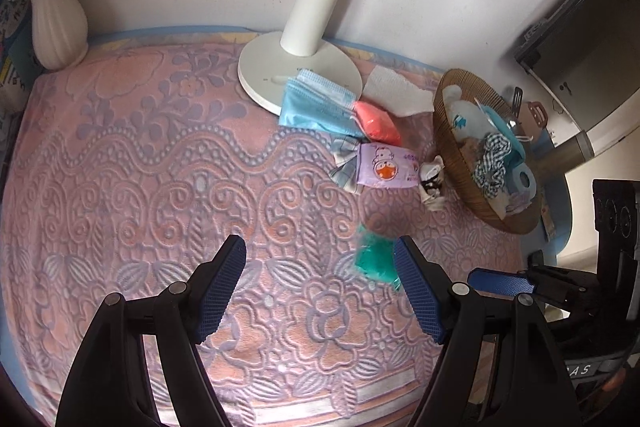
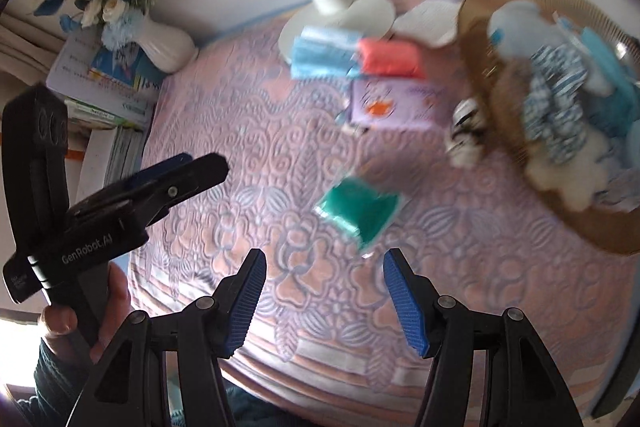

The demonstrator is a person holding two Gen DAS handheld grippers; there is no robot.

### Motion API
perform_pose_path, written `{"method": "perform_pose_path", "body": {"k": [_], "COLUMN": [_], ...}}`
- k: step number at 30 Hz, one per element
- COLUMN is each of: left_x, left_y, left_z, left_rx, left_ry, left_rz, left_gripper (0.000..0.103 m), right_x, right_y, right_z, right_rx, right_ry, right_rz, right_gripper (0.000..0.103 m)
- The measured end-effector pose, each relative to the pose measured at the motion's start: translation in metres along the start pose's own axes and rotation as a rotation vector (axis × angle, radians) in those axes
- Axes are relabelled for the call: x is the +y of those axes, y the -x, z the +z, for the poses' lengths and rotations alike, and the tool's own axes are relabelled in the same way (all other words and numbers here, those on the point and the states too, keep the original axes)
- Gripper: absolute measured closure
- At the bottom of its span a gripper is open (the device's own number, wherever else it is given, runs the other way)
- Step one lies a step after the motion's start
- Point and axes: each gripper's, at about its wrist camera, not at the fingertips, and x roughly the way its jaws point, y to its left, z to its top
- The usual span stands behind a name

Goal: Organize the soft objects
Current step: 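Grasp the blue mask packet with the left gripper while the right grasps the purple wipes packet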

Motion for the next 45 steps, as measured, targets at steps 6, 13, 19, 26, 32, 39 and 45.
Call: {"method": "perform_pose_path", "body": {"k": [6,13,19,26,32,39,45], "left_x": [0.003,0.009,0.029,0.038,0.039,0.026,0.029], "left_y": [-0.016,-0.026,-0.055,-0.094,-0.113,-0.116,-0.126], "left_z": [0.004,0.039,0.090,0.120,0.128,0.123,0.115], "left_rx": [0.094,0.088,0.079,0.114,0.121,0.122,0.147], "left_ry": [-0.085,-0.132,-0.042,-0.046,-0.022,-0.086,0.024], "left_rz": [-0.045,-0.099,-0.218,-0.219,-0.230,-0.218,-0.319], "left_gripper": [0.028,0.028,0.028,0.028,0.025,0.025,0.029], "right_x": [-0.004,-0.023,-0.052,-0.084,-0.095,-0.100,-0.097], "right_y": [-0.005,0.003,-0.008,-0.036,-0.045,-0.056,-0.061], "right_z": [0.004,0.019,0.039,0.053,0.064,0.074,0.071], "right_rx": [-0.025,-0.098,-0.125,-0.159,-0.223,-0.269,-0.233], "right_ry": [-0.073,-0.212,-0.420,-0.698,-0.825,-0.949,-1.041], "right_rz": [-0.013,-0.025,0.092,0.208,0.211,0.191,0.155], "right_gripper": [0.044,0.044,0.043,0.043,0.043,0.043,0.041]}}
